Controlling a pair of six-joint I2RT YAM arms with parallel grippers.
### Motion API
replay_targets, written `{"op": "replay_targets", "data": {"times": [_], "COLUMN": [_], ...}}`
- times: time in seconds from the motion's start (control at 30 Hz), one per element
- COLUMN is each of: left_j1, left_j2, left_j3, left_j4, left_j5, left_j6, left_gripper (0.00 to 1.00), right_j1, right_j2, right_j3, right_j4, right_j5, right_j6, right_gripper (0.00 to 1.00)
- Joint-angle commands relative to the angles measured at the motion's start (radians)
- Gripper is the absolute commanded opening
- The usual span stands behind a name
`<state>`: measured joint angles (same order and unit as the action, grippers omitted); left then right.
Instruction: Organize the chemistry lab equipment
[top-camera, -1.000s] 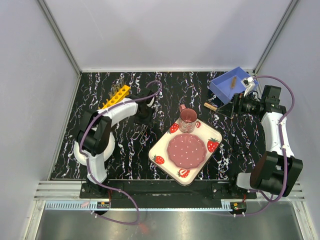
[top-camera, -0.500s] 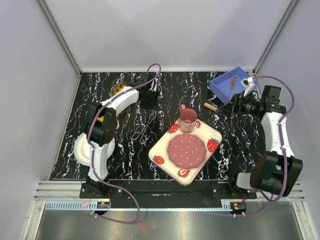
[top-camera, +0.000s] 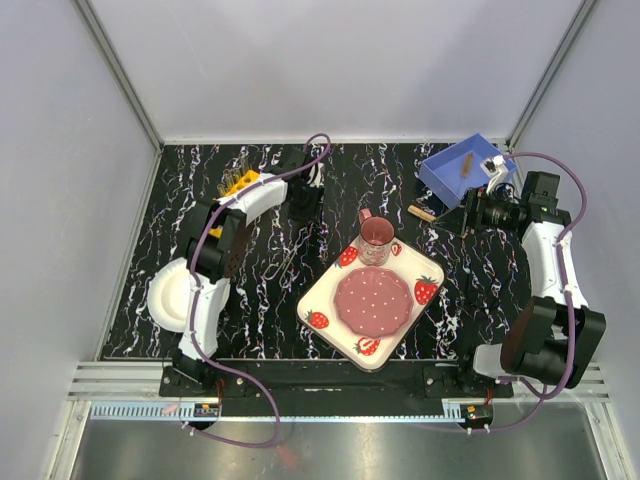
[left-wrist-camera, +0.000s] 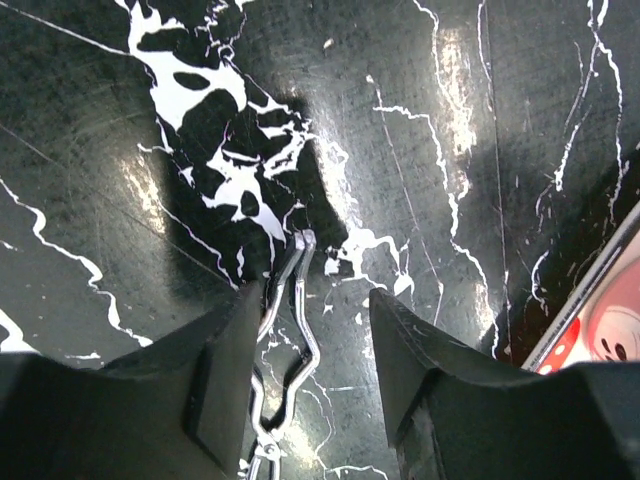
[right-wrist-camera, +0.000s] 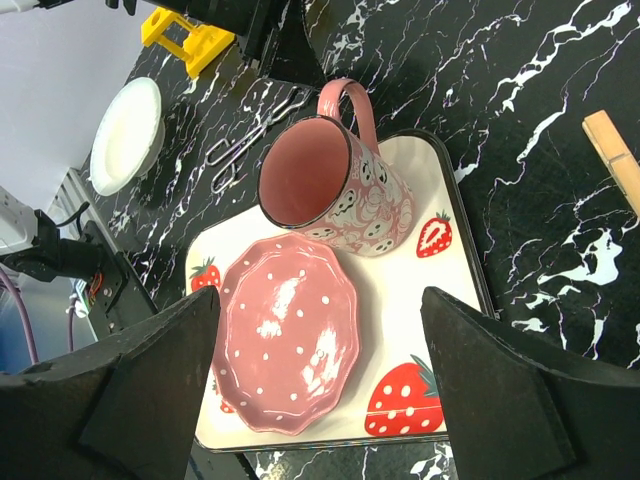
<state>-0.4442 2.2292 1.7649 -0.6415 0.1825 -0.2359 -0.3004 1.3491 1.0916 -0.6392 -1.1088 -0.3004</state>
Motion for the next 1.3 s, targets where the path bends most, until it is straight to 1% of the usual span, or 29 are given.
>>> {"op": "replay_targets", "data": {"times": [0.0, 0.53, 0.9, 1.27], "left_j1": [-0.001, -0.017, -0.054, -0.077], "left_j2": [0.030, 0.096, 0.101, 0.110], "left_j3": [0.062, 0.159, 0.162, 0.191], "left_j4": [0.013, -0.055, -0.093, -0.099], "left_j5": [-0.005, -0.089, -0.221, -0.262], "left_j6": [0.007, 0.055, 0.089, 0.101], "left_gripper": [0.50, 0.48, 0.41, 0.36], "right_j1": [0.003, 0.003, 0.001, 0.001], "right_j2": [0.002, 0.012, 0.025, 0.031], "right_j3": [0.027, 0.028, 0.034, 0.039], "right_j4": [-0.014, -0.016, -0.030, -0.037], "right_j5": [-0.005, -0.006, -0.009, -0.009], "right_j6": [-0.020, -0.020, -0.026, -0.029], "right_gripper": [0.87, 0.88, 0.87, 0.87]}}
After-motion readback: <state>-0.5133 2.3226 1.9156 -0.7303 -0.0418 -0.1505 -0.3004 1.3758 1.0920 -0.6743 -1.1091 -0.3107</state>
